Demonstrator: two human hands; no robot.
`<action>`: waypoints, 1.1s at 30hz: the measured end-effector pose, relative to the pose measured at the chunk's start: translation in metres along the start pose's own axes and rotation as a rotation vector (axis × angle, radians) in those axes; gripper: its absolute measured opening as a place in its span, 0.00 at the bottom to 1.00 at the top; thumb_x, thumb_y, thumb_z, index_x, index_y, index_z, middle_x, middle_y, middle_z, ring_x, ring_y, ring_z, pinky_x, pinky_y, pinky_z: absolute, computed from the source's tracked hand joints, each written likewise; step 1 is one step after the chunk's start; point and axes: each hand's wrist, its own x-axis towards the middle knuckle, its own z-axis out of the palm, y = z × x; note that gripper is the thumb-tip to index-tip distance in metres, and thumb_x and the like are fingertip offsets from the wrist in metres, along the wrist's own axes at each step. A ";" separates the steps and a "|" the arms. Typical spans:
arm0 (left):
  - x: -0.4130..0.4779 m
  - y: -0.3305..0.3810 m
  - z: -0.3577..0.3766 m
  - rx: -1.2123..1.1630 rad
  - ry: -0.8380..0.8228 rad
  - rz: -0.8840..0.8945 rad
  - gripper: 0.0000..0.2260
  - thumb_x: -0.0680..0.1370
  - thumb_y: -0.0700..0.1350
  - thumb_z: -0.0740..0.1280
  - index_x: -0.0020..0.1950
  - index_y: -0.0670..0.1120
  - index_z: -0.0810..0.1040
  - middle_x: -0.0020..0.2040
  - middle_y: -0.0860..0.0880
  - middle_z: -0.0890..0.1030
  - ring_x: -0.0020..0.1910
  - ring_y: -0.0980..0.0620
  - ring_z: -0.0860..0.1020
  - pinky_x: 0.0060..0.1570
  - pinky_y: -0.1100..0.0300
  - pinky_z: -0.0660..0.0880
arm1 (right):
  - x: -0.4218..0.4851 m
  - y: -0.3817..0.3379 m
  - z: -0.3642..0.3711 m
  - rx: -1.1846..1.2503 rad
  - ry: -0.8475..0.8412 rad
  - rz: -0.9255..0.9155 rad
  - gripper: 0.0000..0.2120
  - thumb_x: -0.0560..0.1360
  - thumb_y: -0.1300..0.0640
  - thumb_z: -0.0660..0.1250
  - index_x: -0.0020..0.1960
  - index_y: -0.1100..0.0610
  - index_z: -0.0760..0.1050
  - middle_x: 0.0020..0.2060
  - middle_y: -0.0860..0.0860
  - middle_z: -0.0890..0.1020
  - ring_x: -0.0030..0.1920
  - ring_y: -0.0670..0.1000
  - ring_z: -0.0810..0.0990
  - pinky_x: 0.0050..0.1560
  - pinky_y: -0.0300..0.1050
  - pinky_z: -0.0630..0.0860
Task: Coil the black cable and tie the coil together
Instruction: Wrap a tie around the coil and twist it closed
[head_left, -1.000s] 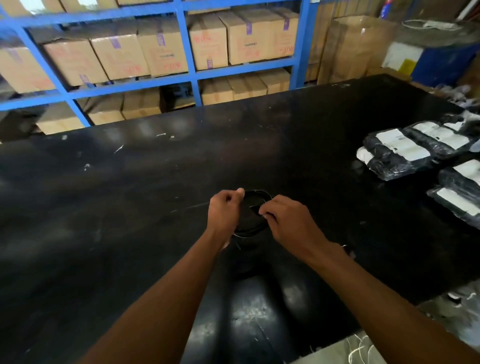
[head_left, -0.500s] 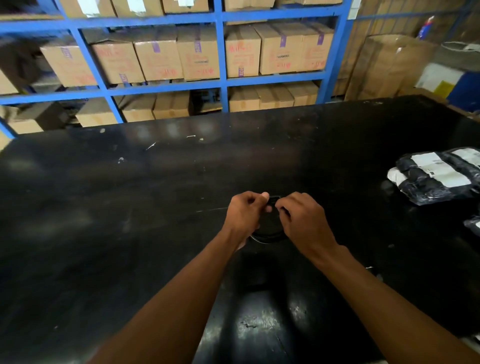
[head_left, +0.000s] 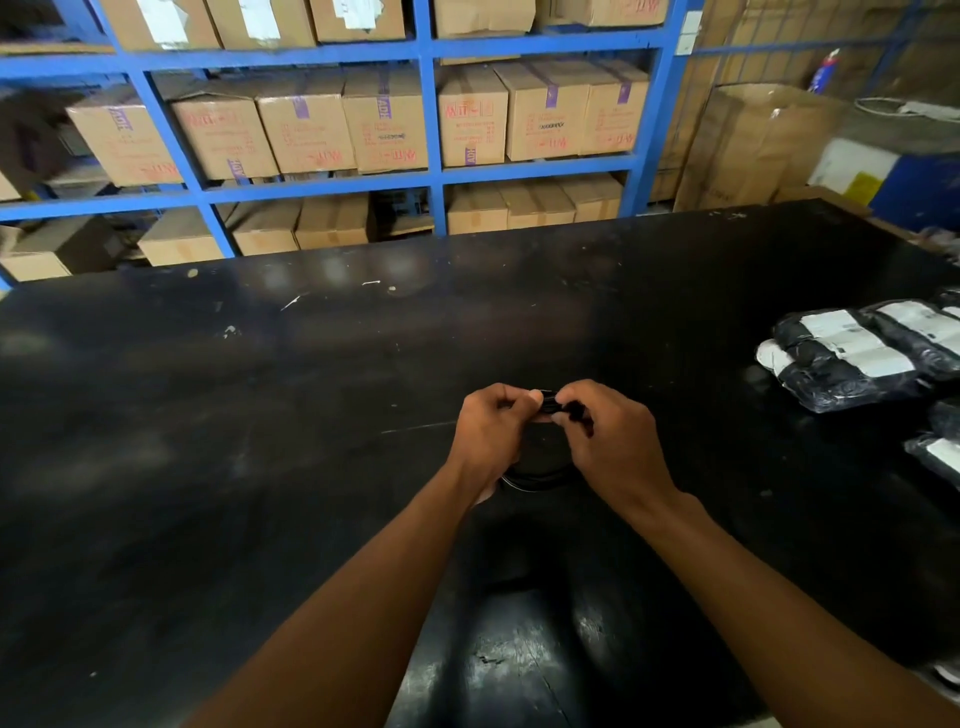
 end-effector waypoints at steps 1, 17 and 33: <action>-0.001 0.000 0.000 -0.002 0.007 0.008 0.08 0.82 0.45 0.65 0.49 0.41 0.79 0.39 0.46 0.84 0.22 0.59 0.68 0.22 0.65 0.64 | 0.000 0.000 -0.001 0.029 -0.007 0.008 0.07 0.74 0.68 0.70 0.51 0.62 0.79 0.43 0.55 0.83 0.43 0.52 0.82 0.44 0.51 0.82; 0.004 -0.006 -0.004 0.225 0.046 0.148 0.02 0.77 0.39 0.71 0.44 0.44 0.83 0.42 0.46 0.85 0.44 0.53 0.83 0.45 0.64 0.76 | 0.009 -0.002 -0.017 0.019 -0.049 0.022 0.08 0.77 0.65 0.67 0.52 0.62 0.83 0.45 0.55 0.85 0.44 0.49 0.83 0.47 0.39 0.79; -0.004 0.000 -0.018 0.365 -0.147 0.279 0.02 0.77 0.38 0.71 0.45 0.44 0.83 0.44 0.47 0.85 0.44 0.55 0.82 0.49 0.61 0.79 | 0.027 -0.004 -0.028 0.330 -0.303 0.581 0.07 0.78 0.64 0.65 0.46 0.56 0.81 0.41 0.53 0.82 0.39 0.46 0.81 0.34 0.37 0.77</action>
